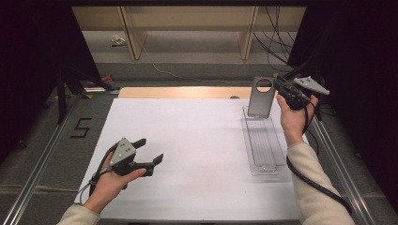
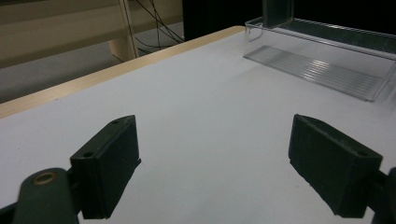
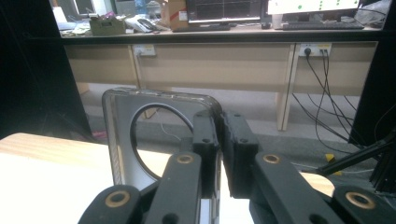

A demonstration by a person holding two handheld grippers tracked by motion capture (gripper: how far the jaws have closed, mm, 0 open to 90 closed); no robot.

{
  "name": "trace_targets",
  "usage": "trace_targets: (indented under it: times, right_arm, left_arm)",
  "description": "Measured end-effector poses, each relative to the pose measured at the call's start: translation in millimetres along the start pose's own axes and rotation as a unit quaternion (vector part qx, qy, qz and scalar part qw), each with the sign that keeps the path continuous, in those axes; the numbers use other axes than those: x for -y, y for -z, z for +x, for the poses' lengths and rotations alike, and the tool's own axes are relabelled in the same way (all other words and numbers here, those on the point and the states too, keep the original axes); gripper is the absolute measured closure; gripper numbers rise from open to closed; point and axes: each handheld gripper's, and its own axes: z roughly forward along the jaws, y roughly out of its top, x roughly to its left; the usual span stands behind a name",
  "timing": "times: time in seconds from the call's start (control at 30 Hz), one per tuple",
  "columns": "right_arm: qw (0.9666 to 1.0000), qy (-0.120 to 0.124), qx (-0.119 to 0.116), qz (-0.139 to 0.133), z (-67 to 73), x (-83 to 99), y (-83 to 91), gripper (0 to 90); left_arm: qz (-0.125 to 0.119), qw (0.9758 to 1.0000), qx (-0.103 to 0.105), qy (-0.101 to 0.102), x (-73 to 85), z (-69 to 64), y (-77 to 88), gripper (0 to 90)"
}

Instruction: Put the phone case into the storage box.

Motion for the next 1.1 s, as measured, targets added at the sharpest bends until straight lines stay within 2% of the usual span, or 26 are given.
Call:
trace_targets:
  times: [1.1]
  right_arm:
    - [0.9999,0.006,0.004,0.011,-3.0,6.0,-12.5,84.4]
  left_arm:
    - [0.001,1.0,-0.001,0.0,0.4,0.7,0.1,15.7]
